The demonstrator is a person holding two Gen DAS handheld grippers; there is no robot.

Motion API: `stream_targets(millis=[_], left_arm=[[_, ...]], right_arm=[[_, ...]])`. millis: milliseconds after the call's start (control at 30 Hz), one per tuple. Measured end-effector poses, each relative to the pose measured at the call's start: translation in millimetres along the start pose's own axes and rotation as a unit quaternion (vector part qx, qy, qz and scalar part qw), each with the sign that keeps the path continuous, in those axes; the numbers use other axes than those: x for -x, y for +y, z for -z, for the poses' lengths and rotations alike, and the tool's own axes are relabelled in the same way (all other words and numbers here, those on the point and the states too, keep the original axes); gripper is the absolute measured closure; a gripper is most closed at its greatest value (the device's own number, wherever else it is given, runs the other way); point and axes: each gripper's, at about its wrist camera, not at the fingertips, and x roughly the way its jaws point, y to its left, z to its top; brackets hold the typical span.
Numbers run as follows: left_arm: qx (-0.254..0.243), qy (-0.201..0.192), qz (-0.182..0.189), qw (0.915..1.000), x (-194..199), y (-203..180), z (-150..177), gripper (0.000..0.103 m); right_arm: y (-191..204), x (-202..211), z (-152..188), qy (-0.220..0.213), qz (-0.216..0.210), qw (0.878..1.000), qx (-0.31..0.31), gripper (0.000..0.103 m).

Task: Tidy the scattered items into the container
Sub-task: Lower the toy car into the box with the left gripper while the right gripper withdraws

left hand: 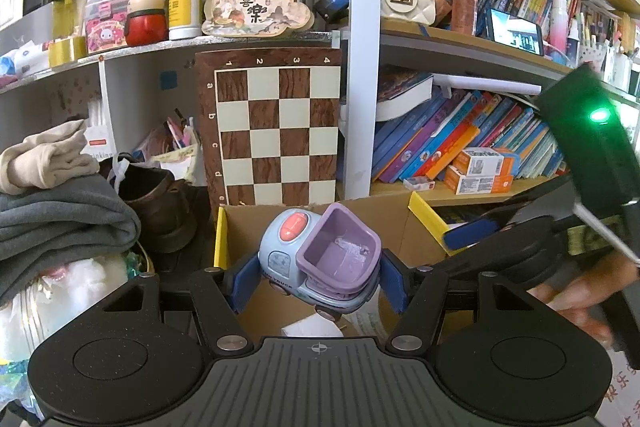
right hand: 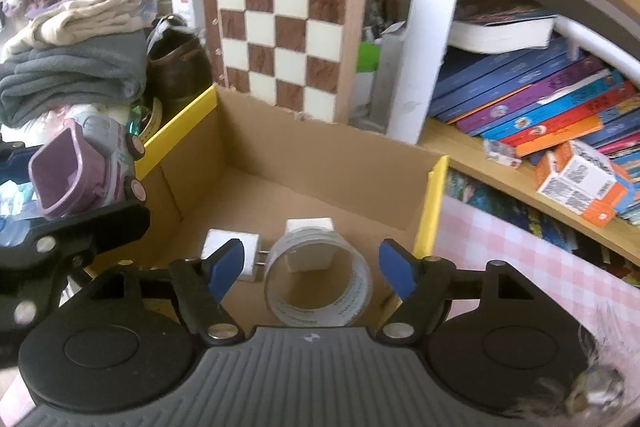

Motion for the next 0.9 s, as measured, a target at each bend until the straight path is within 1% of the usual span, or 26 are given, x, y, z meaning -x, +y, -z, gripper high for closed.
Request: stream_targets(millis=[233,467,700,900], left_arm=[[-0.005,0.005,-0.003,1.0000,-11.1,0.7,-4.4,0.040],[-0.012,0.013,-0.003,0.9998,-29.7,1.2,-13.3,0.040],[-0.012,0.043,0.005,0.9990,-58.4,2.1,-17.8,0.040],[-0.011,0.083,0.008,0.9965,-84.7,5.6,-13.3,0.040]], right_arm=[[-6.7,20.0,9.5,-0.025,0.027,0.999,-0.011,0.026],[-13.0,33.4,17.4,-0.037,0.029,0.998,-0.029,0.024],[-15.7,36.0,26.0,-0.037,0.028,0.998,-0.040,0.024],[-18.6,34.8,30.5,-0.030,0.016,0.999,-0.040,0.024]])
